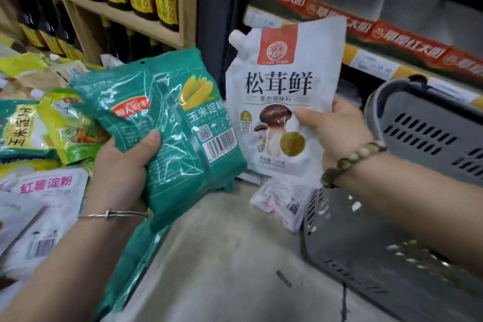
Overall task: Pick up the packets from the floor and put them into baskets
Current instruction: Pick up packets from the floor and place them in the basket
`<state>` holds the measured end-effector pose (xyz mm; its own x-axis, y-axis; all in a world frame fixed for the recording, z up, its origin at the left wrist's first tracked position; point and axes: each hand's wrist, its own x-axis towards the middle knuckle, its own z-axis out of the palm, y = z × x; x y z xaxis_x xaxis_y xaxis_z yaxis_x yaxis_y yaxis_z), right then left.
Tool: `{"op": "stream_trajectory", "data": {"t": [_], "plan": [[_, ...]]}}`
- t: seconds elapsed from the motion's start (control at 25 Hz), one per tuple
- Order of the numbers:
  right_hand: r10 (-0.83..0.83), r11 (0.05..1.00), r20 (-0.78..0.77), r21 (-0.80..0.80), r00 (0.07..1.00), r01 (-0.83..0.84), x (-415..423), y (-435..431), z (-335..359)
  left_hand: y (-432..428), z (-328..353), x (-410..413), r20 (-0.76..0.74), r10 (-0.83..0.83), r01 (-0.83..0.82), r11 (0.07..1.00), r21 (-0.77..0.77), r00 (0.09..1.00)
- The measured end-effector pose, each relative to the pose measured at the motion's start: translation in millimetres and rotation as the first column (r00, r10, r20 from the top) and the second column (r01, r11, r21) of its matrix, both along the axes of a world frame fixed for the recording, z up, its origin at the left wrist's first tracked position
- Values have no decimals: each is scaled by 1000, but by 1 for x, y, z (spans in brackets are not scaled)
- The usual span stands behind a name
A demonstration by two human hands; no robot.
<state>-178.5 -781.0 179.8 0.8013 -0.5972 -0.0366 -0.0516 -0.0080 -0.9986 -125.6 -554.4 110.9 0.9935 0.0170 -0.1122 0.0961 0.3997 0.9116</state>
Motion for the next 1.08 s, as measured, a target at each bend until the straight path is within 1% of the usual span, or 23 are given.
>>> {"op": "stream_trajectory", "data": {"t": [0.08,0.16,0.32,0.44,0.52,0.6,0.68,0.8,0.96,1.08], "plan": [[31,998,25,-56,999,-29,-13,-18,25,-14,19,-2,51,-54,55,998,-15,997],[25,998,66,-61,998,-21,-28,-42,47,-35,38,-3,100,-122,126,991,-33,987],[-88,993,102,-75,991,96,-64,-95,85,-90,79,-9,208,-259,274,961,-46,943],[-161,976,60,-137,985,168,-97,-141,105,-139,103,-19,217,-367,386,921,-49,905],[-218,961,24,-170,976,219,-120,-171,113,-173,116,-26,197,-439,454,890,-36,877],[-270,946,-9,-191,963,263,-142,-198,112,-207,124,-33,176,-497,503,864,11,850],[-335,929,-47,-184,941,321,-159,-223,103,-244,125,-43,142,-557,549,830,96,818],[-399,914,-180,-160,899,373,-177,-257,67,-296,111,-60,24,-643,621,749,232,766],[-397,918,-351,-144,848,370,-188,-284,15,-345,82,-75,-114,-688,647,596,476,717],[-369,927,-424,-105,827,360,-197,-300,-19,-366,60,-86,-216,-683,664,505,551,698]]}}
